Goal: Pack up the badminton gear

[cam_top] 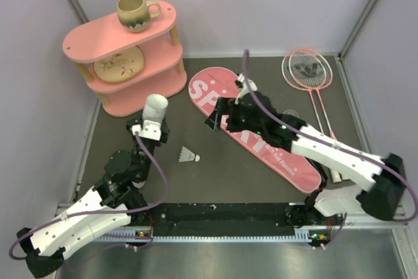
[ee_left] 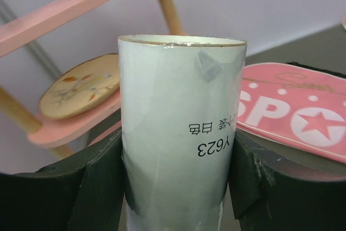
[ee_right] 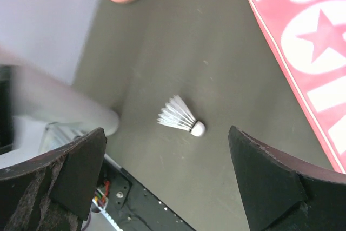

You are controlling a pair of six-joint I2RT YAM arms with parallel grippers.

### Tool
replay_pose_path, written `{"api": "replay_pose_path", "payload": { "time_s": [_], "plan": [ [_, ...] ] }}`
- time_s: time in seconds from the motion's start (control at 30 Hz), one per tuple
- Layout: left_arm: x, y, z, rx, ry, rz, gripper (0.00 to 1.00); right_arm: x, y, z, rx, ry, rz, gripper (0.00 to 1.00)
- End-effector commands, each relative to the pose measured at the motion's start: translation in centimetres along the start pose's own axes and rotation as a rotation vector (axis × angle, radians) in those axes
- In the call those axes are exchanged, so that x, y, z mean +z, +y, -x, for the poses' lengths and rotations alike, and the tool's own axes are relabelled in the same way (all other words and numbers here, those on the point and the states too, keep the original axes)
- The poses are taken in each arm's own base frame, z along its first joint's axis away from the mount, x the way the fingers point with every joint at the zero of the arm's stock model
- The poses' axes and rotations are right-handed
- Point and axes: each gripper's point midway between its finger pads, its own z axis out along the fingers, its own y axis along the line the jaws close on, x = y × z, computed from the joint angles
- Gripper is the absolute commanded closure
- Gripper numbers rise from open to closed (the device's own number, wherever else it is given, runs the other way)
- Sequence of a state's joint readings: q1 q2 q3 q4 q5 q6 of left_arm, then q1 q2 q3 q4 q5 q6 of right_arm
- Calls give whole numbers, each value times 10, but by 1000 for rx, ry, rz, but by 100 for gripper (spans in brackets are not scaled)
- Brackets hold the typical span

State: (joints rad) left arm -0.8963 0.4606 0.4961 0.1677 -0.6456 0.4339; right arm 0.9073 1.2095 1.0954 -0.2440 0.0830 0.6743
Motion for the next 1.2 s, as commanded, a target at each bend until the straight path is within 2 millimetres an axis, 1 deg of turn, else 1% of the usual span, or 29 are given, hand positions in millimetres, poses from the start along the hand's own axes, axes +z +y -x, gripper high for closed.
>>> {"api": "replay_pose_path", "payload": {
  "time_s": [0.0, 0.03, 0.07, 0.13, 0.17, 0.2, 0.23, 0.27, 0.3, 0.33, 0.37, 0.43, 0.5, 0.53, 0.57, 0.6, 0.63, 0.67, 0.83, 0.87, 1.0, 1.03, 1.07, 1.1, 1.13, 1.17],
  "plan": [
    [-15, 63, 21, -113, -51, 293, 86, 44, -26, -41, 101, 164, -218, 7],
    [-17, 68, 23, -120, -58, 315, 85, 51, -27, -49, 106, 189, -238, 7],
    [-19, 70, 22, -120, -58, 325, 85, 67, -25, -64, 106, 236, -250, 7],
    [-24, 80, 23, -133, -56, 366, 82, 82, -21, -78, 129, 275, -256, 7],
    [-26, 83, 24, -146, -60, 379, 82, 90, -12, -81, 133, 288, -243, 7],
    [-29, 88, 24, -158, -59, 401, 82, 103, -16, -95, 132, 316, -266, 7],
    [-30, 90, 24, -164, -62, 407, 82, 110, -17, -101, 134, 330, -278, 7],
    [-31, 91, 25, -170, -65, 412, 82, 117, -7, -99, 138, 328, -268, 7],
    [-33, 93, 26, -181, -70, 419, 82, 130, -16, -114, 144, 359, -306, 7],
    [-33, 94, 26, -183, -73, 418, 82, 136, -15, -120, 142, 377, -316, 7],
    [-33, 94, 26, -180, -74, 414, 82, 141, -9, -117, 138, 380, -317, 8],
    [-35, 94, 29, -190, -87, 404, 82, 156, -10, -129, 115, 401, -339, 9],
    [-35, 93, 29, -188, -89, 391, 83, 160, -13, -141, 101, 427, -362, 11],
    [-35, 92, 30, -189, -93, 386, 83, 164, -18, -151, 90, 443, -380, 12],
    [-35, 92, 30, -189, -95, 382, 83, 166, -19, -152, 78, 436, -392, 16],
    [-35, 92, 31, -195, -99, 380, 83, 165, -22, -156, 56, 447, -407, 17],
    [-35, 92, 32, -197, -102, 376, 84, 166, -25, -165, 40, 460, -422, 19],
    [-34, 89, 33, -194, -105, 360, 84, 167, -27, -164, 24, 453, -437, 21],
    [-33, 86, 34, -201, -110, 339, 85, 165, -30, -178, -57, 475, -468, 31],
    [-33, 86, 35, -202, -111, 338, 85, 167, -29, -178, -66, 477, -467, 34],
    [-32, 84, 34, -195, -108, 330, 85, 164, -30, -177, -93, 477, -480, 44],
    [-32, 84, 34, -194, -108, 328, 85, 162, -31, -175, -100, 470, -487, 49],
    [-31, 82, 34, -195, -109, 323, 85, 161, -32, -174, -103, 468, -492, 52],
    [-31, 82, 34, -193, -108, 321, 85, 158, -31, -170, -108, 462, -490, 55],
    [-30, 80, 34, -189, -110, 310, 85, 157, -32, -169, -110, 460, -493, 63],
    [-29, 79, 33, -183, -105, 308, 85, 155, -31, -167, -108, 456, -491, 67]
  ]
}}
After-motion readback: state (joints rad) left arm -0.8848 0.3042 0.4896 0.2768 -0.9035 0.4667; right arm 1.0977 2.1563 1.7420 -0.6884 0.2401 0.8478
